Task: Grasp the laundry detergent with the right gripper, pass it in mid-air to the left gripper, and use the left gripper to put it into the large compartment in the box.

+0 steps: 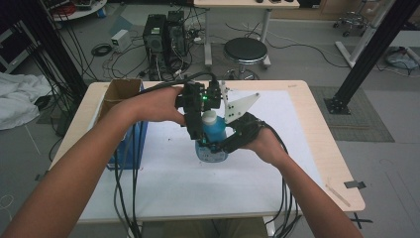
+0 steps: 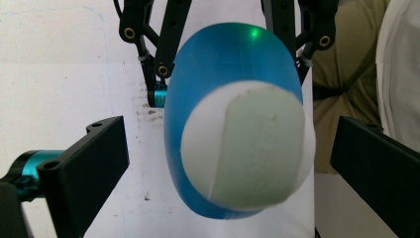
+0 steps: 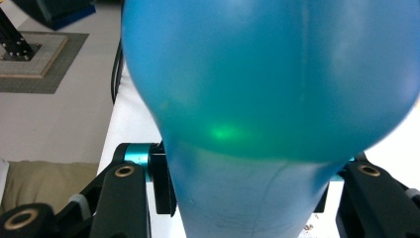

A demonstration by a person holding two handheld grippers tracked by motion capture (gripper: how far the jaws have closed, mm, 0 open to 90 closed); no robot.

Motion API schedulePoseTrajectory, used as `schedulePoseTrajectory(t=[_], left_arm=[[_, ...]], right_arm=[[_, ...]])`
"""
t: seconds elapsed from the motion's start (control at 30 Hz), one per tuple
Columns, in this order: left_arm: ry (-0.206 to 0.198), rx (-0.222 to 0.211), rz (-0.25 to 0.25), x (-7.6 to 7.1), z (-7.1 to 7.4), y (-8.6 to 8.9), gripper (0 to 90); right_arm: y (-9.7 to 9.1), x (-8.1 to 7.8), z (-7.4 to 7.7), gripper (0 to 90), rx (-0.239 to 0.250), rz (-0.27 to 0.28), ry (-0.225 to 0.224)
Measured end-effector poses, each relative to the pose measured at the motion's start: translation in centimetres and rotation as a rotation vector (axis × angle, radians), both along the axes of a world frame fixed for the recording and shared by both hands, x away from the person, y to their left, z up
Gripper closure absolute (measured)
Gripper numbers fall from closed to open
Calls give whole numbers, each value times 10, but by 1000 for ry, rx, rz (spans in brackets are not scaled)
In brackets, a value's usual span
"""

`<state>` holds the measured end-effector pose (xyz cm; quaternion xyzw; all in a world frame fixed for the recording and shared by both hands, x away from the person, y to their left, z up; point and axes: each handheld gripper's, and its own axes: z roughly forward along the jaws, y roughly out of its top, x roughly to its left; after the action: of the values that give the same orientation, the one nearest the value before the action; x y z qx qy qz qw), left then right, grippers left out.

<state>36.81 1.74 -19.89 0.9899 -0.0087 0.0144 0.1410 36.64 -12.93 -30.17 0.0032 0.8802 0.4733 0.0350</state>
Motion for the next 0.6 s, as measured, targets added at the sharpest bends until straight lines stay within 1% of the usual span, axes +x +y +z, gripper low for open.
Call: schedulePoseTrajectory(t=[0.17,0.27,0.37,0.43,0.6], left_arm=[[10,4,8,3,-5,-3,17],[18,-2,4,4,-8,-3,34],[20,2,1,4,-10,-4,37],[30,-2,-13,4,-9,-4,111],[28,-10,-8,4,-8,-4,111]], right_arm=[[1,0,-1,453,-9,-1,6],[1,0,0,453,-3,-2,3],[0,1,0,453,-2,-6,4],[0,0,0,453,-3,-8,5],[0,0,0,453,-1,-3,5]])
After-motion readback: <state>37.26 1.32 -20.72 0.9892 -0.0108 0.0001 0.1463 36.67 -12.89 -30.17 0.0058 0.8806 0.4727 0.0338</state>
